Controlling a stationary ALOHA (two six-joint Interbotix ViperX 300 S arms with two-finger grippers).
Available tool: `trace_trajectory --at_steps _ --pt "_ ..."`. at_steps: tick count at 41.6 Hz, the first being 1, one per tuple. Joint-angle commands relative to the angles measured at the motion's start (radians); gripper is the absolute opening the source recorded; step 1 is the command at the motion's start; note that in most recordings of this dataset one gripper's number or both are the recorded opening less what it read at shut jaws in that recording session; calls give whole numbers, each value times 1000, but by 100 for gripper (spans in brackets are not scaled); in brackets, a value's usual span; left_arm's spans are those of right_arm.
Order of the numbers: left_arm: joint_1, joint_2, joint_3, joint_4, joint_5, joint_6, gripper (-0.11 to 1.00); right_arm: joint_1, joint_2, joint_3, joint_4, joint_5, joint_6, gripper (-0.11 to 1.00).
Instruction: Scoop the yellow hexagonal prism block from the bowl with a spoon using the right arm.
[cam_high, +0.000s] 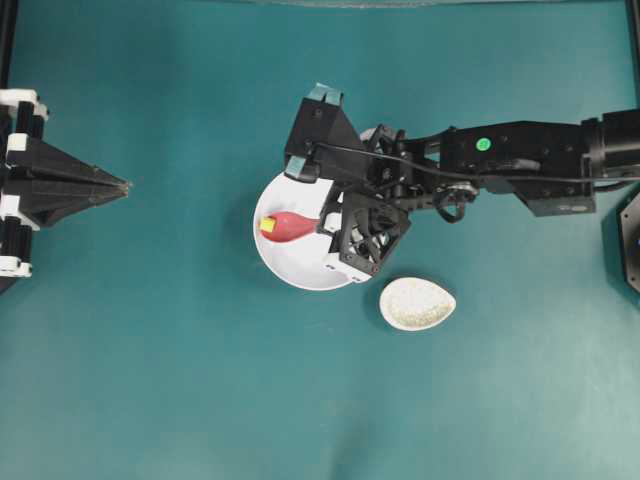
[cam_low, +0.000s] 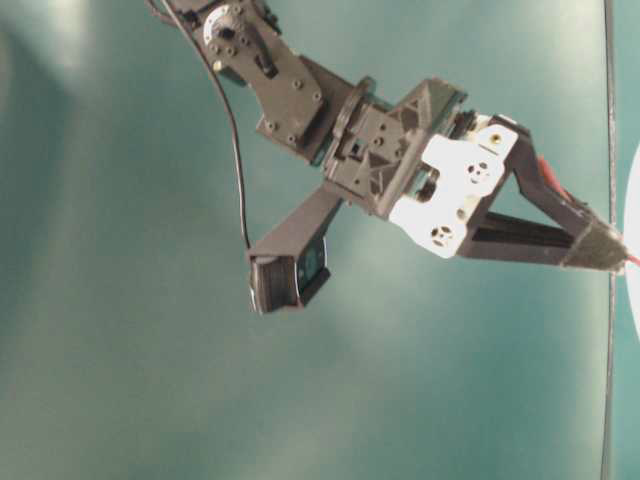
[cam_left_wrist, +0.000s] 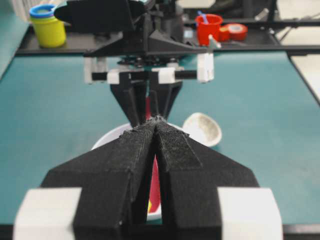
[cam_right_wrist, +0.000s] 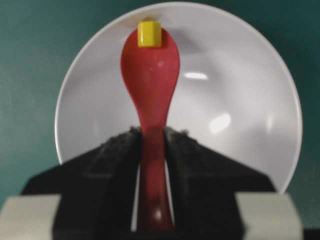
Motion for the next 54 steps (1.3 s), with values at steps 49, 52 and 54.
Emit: trace_trajectory --at_steps 49,52,54 --pt "0 5 -17 3 -3 -2 0 21 -298 480 -15 -750 -61 23" --pt "-2 6 -17 3 -3 -2 0 21 -310 492 -17 -756 -77 23" --pt "0 5 -17 3 -3 -2 0 21 -314 499 -17 -759 -84 23"
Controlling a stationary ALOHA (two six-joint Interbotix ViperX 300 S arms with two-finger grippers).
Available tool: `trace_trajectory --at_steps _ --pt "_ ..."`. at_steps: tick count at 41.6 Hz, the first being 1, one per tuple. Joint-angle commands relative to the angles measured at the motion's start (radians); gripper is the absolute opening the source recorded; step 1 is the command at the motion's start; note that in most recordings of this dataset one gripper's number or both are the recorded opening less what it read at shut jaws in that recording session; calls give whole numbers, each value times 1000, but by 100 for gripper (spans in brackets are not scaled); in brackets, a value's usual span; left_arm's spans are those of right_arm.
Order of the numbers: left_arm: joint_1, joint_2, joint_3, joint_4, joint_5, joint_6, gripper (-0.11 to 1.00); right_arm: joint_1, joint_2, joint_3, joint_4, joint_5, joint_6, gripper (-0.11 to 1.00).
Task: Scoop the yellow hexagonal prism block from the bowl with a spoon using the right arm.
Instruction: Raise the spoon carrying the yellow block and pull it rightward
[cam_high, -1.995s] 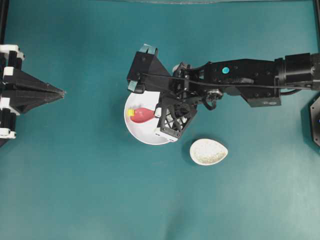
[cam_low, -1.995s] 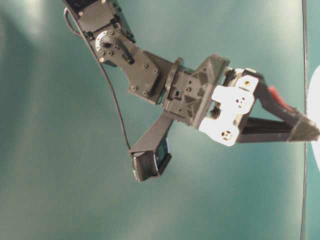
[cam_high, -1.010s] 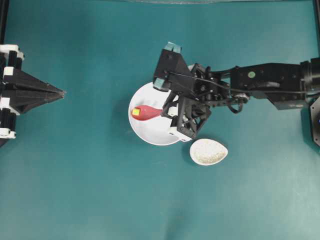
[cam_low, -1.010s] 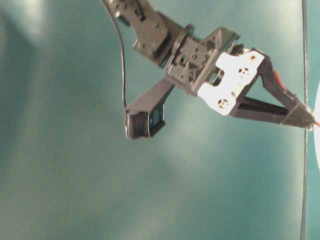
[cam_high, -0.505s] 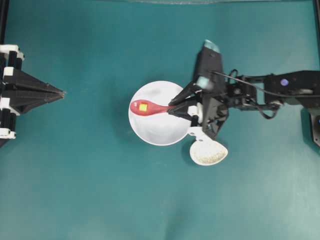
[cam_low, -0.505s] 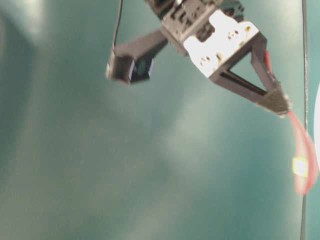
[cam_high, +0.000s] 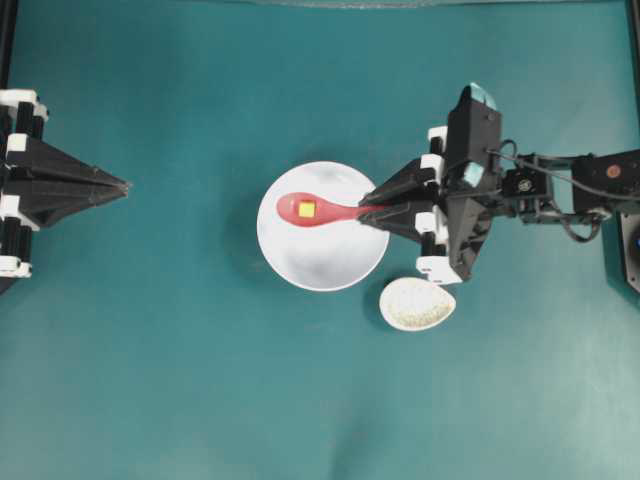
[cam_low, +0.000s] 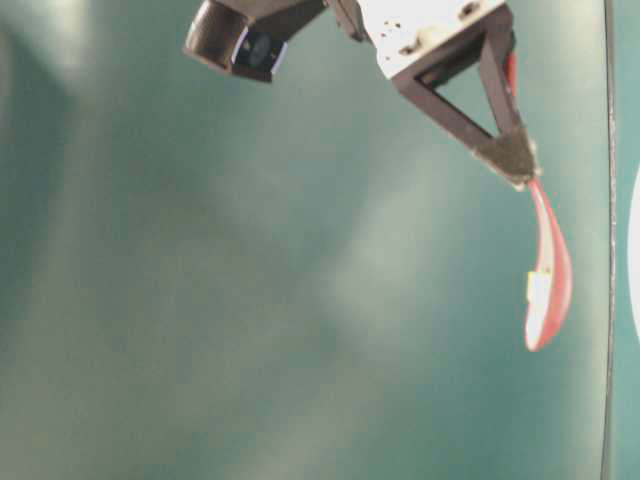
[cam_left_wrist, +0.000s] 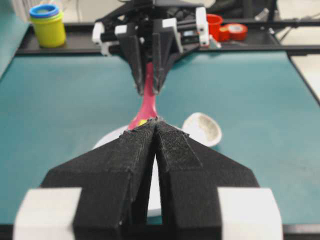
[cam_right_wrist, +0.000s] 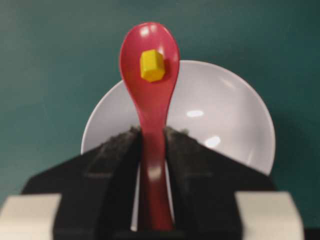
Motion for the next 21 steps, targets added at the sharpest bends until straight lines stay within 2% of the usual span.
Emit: trace_trajectory --at_steps 1,11,21 --pt "0 5 -18 3 -5 0 0 2 -32 -2 -3 -17 -11 23" --pt "0 -3 -18 3 -5 0 0 0 -35 -2 -3 -18 -38 23" --pt "2 -18 -20 3 -5 0 0 -2 -35 -5 -2 -17 -37 23"
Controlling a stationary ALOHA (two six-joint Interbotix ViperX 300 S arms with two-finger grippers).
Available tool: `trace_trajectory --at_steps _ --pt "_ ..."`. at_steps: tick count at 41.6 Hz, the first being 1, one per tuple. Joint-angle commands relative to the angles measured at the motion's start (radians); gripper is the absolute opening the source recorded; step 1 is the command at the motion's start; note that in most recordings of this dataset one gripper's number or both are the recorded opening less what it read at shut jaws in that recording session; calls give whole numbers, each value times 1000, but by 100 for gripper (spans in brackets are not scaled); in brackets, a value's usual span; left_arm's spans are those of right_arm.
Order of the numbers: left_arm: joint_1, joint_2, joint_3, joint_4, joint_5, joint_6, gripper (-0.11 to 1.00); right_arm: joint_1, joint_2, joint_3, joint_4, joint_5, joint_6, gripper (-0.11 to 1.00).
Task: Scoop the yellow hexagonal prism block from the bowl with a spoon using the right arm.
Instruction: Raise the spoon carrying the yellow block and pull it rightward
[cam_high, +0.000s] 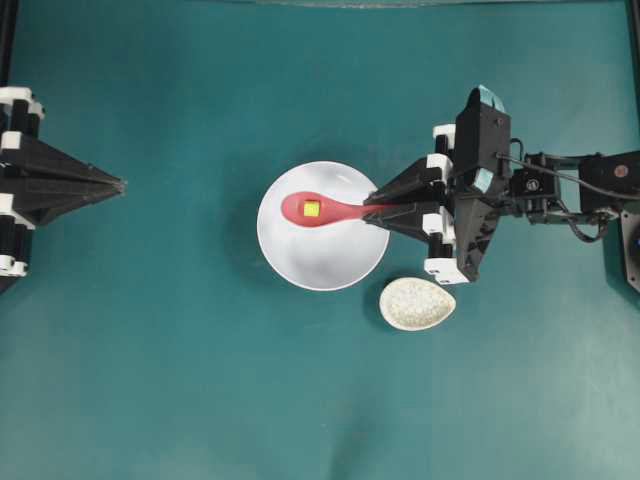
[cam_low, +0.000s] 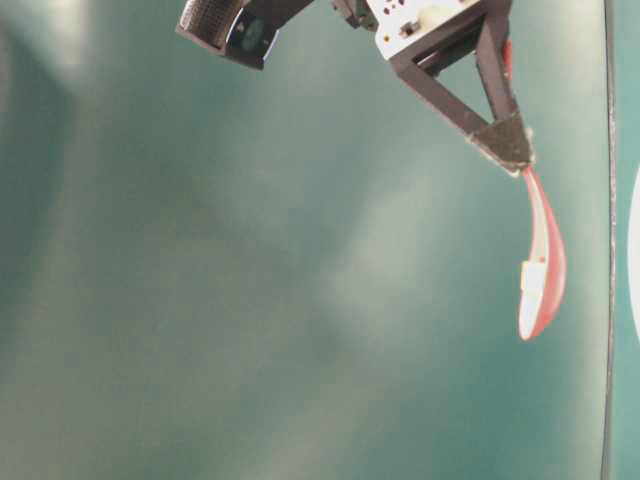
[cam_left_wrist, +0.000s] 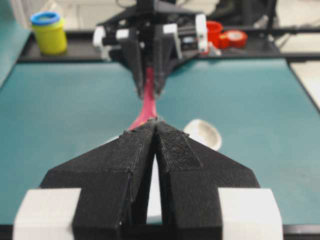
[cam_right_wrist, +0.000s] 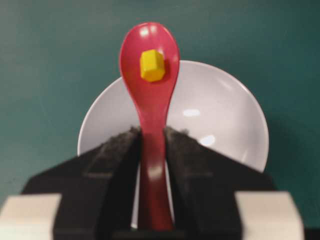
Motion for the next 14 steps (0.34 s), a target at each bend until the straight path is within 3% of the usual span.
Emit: trace_trajectory --at_steps 1,14 --pt "0 5 -20 3 -5 0 0 -2 -23 -17 0 -14 0 23" --pt "-2 11 -18 3 -3 -5 0 -2 -23 -17 -2 -14 0 23"
